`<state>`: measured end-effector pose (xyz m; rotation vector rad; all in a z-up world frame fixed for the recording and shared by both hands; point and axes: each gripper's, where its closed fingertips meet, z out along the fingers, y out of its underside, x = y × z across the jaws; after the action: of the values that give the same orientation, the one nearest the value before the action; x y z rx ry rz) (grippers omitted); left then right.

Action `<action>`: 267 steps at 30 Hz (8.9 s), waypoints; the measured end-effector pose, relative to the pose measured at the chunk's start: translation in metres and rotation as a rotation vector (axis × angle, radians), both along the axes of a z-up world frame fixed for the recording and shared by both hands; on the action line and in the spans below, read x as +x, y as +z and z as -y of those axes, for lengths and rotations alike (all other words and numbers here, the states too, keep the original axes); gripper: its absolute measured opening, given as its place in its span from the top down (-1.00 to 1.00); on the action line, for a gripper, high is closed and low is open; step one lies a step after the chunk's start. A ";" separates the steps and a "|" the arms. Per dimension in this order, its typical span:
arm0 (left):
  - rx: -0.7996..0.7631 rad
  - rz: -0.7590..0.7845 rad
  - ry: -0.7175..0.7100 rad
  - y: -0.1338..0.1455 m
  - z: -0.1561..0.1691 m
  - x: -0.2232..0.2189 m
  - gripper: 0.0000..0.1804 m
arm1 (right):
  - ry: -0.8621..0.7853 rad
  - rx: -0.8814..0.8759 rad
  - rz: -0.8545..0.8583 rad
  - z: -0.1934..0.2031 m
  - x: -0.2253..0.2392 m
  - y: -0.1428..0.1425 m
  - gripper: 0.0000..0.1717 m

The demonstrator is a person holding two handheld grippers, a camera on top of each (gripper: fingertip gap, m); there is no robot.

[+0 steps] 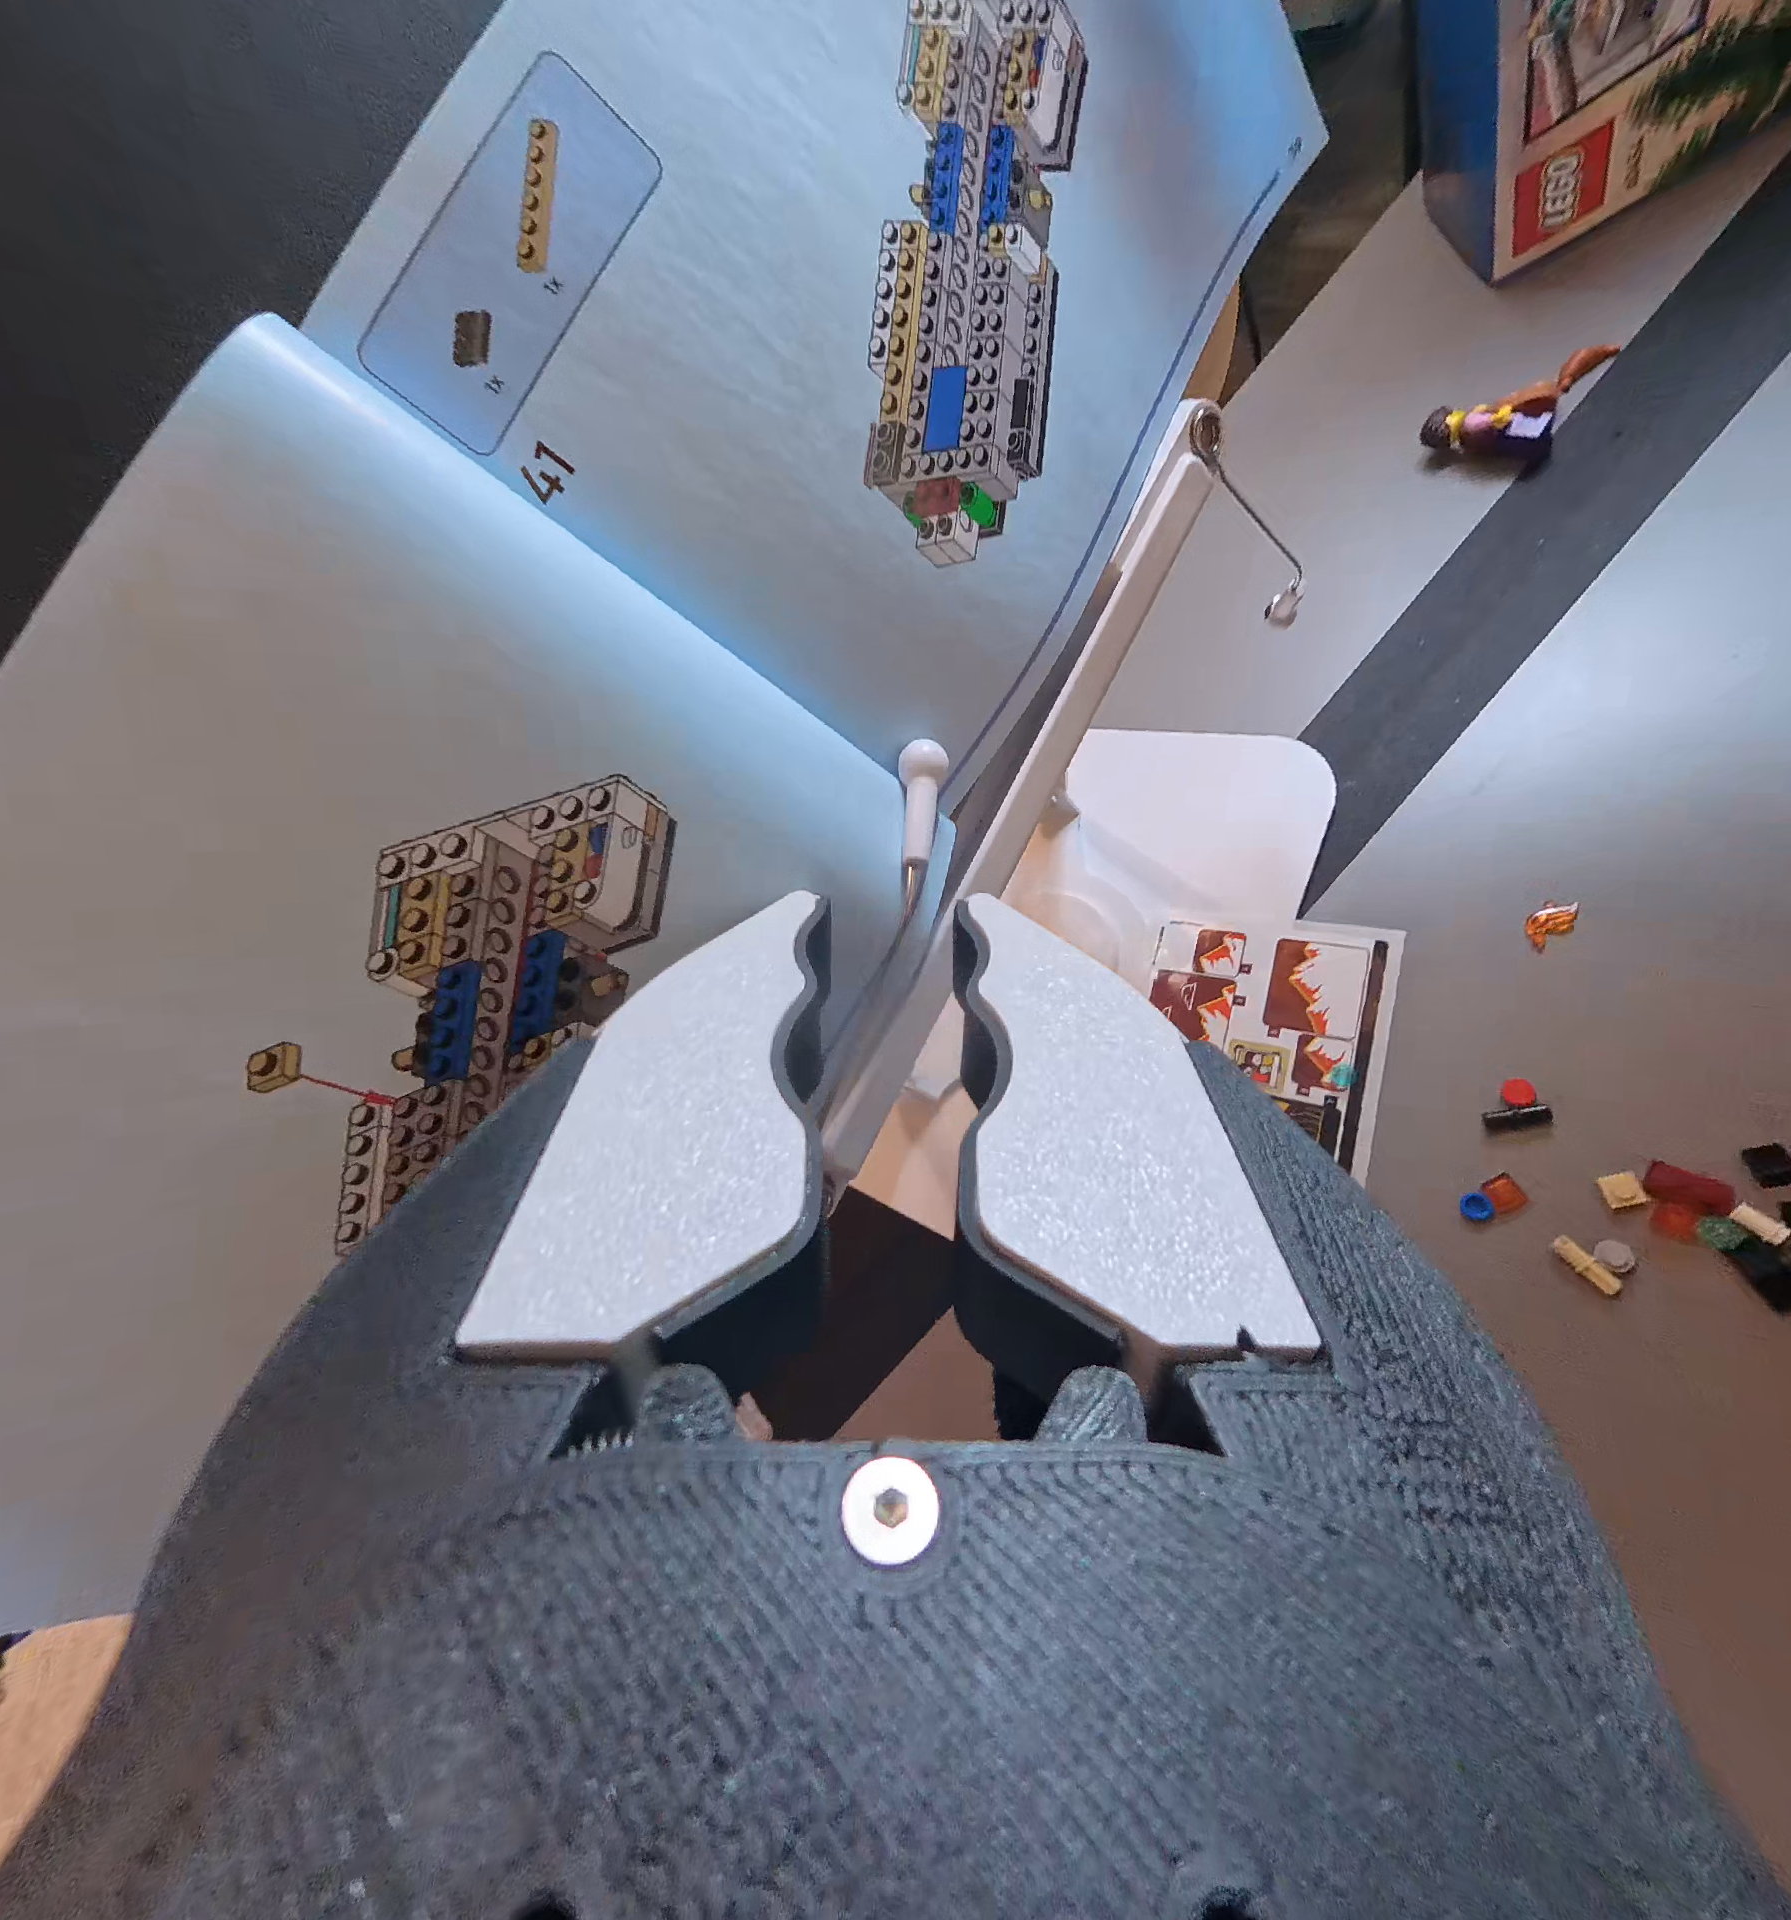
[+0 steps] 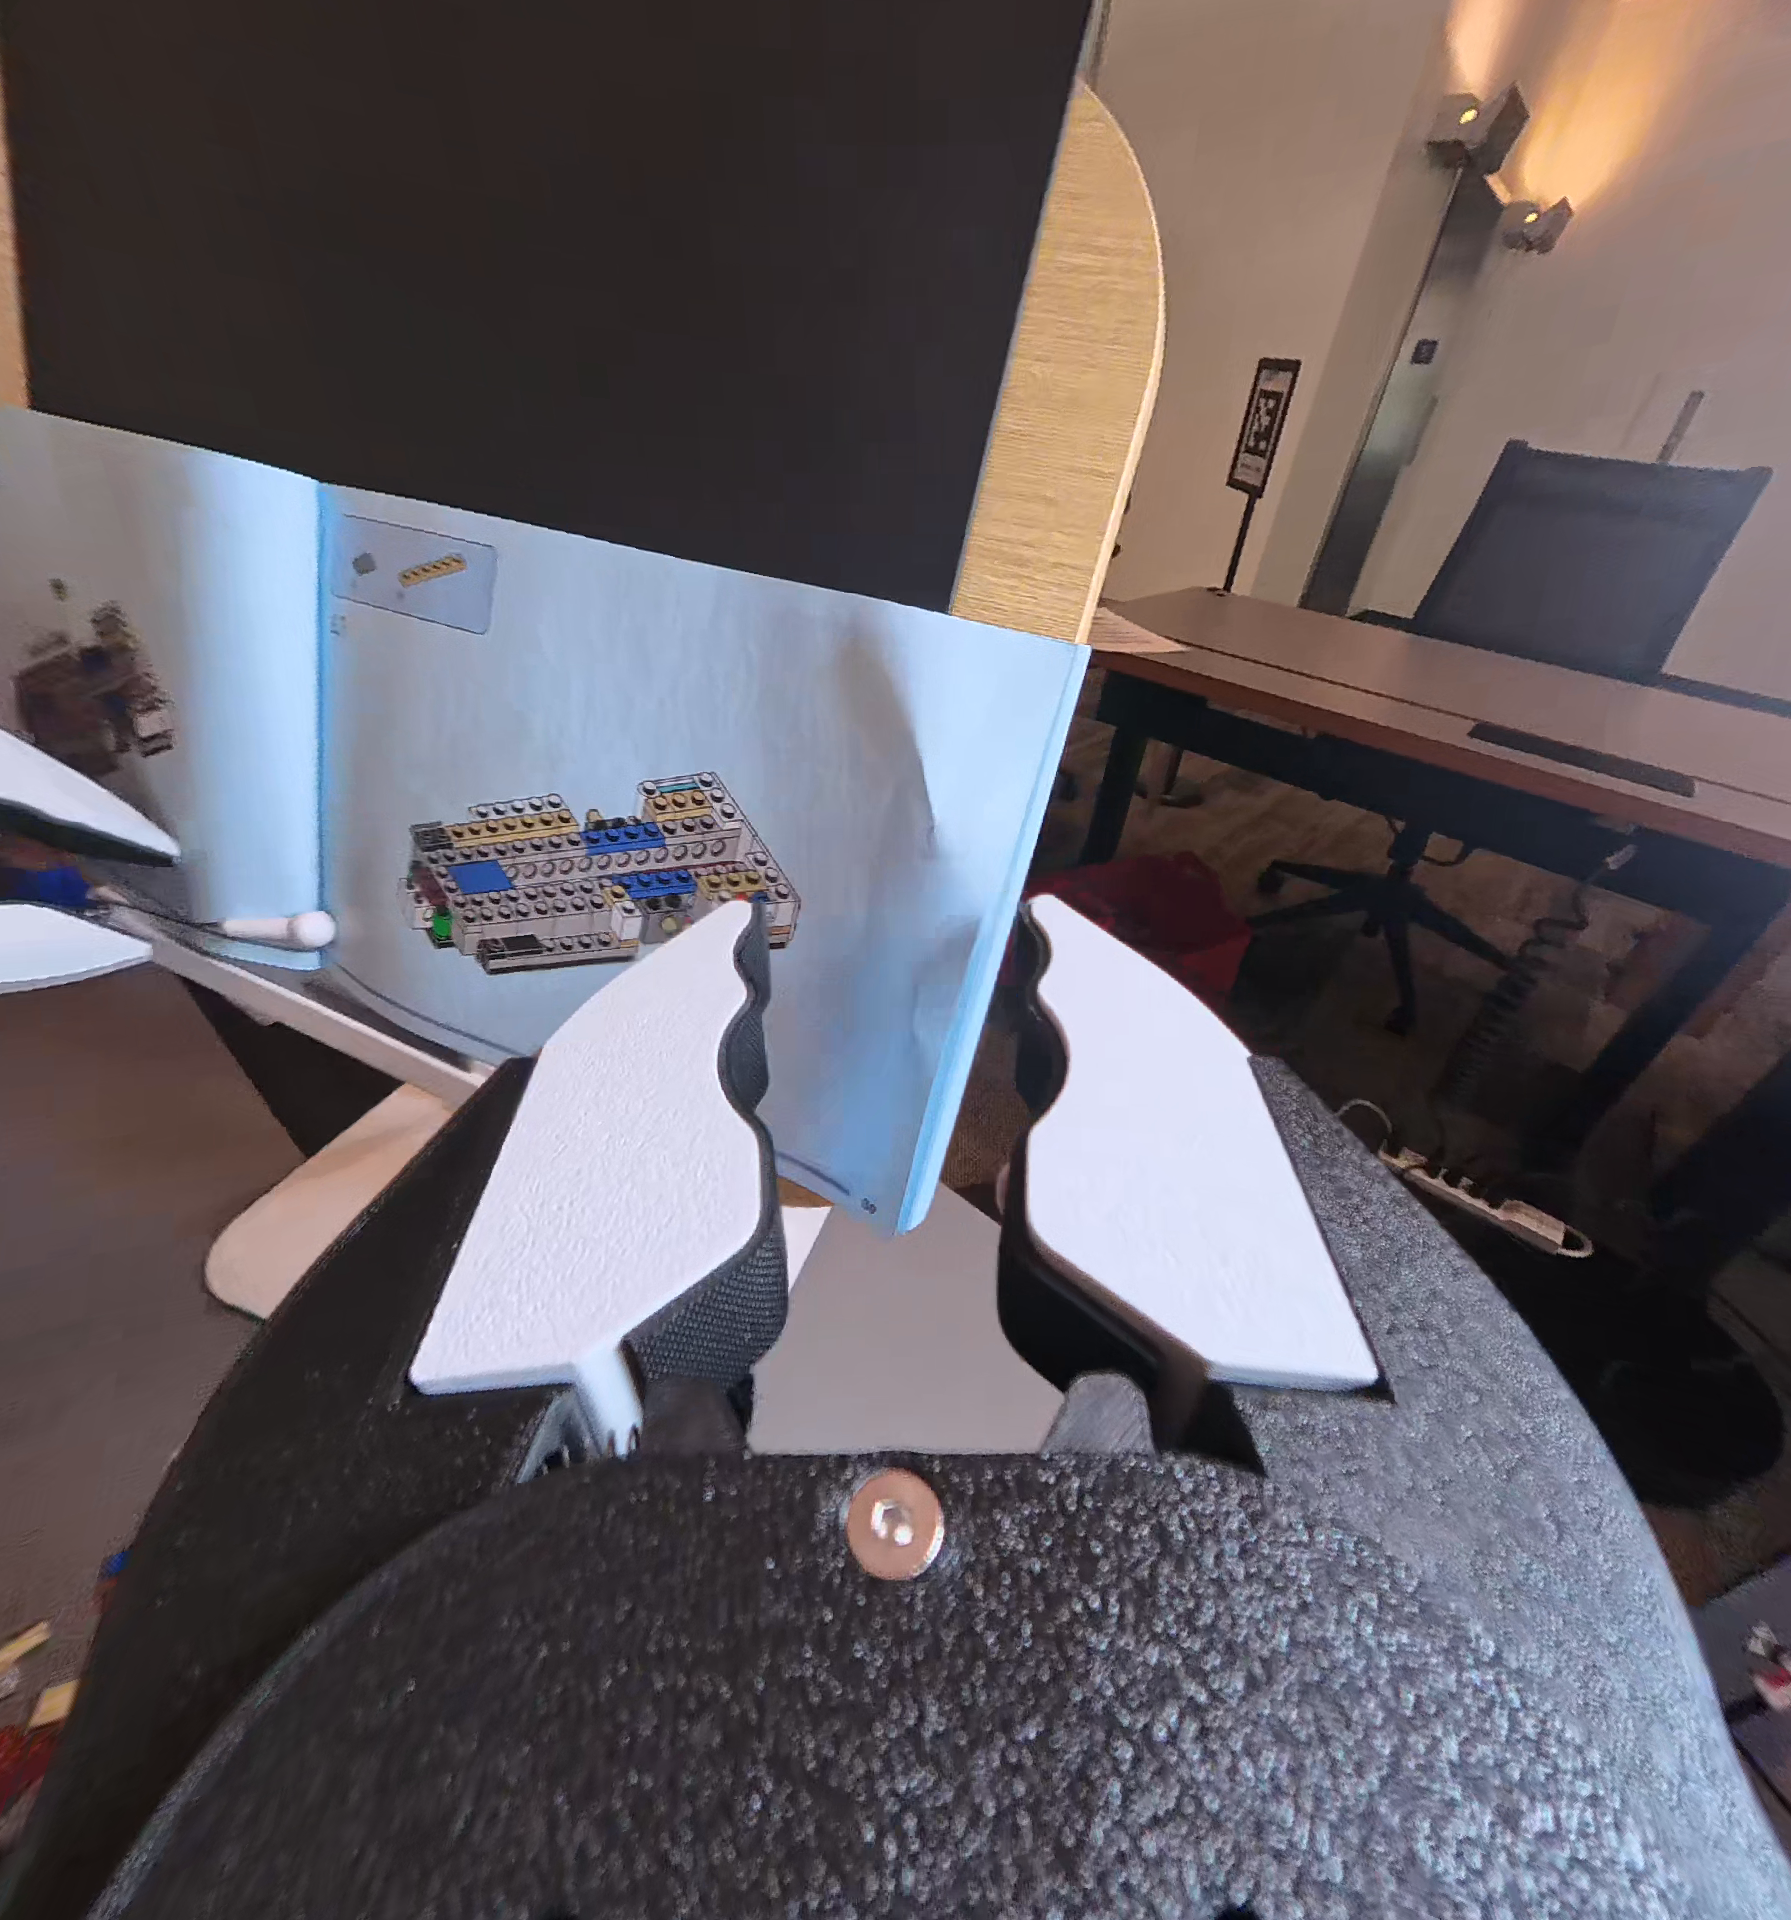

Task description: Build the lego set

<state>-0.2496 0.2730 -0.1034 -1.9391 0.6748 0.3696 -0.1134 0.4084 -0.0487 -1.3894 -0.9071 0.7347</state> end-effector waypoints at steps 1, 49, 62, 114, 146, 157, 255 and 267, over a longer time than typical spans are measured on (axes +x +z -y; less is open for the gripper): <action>0.011 0.023 0.003 0.001 0.000 0.001 0.75 | -0.003 -0.007 0.013 -0.002 -0.003 -0.004 0.45; 0.115 0.720 -0.312 0.060 -0.037 0.117 0.98 | 0.360 0.059 -0.180 0.097 -0.002 0.023 0.56; 0.121 0.740 -0.348 0.066 -0.024 0.113 0.99 | 0.618 -0.156 -0.202 0.098 0.000 0.032 1.00; 0.119 0.927 -0.425 0.084 -0.002 0.104 1.00 | 0.203 0.041 -0.058 0.055 0.048 0.045 0.56; -0.160 0.018 0.013 -0.020 0.014 -0.038 0.74 | 0.089 0.115 0.063 0.112 0.005 -0.003 1.00; -0.312 -0.148 -0.042 -0.023 0.013 -0.031 0.84 | 0.246 0.087 0.090 0.149 -0.010 0.007 1.00; 0.250 0.010 -0.012 0.010 0.012 -0.026 0.99 | 0.210 0.314 0.334 0.114 -0.138 -0.042 0.96; 0.039 -0.217 -0.045 -0.005 0.004 -0.016 0.88 | 0.205 0.291 0.373 0.112 -0.123 -0.049 0.90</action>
<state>-0.2653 0.2685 -0.1084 -1.8598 0.8438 0.5672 -0.2366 0.2962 -0.0979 -1.2015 -1.4076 0.4753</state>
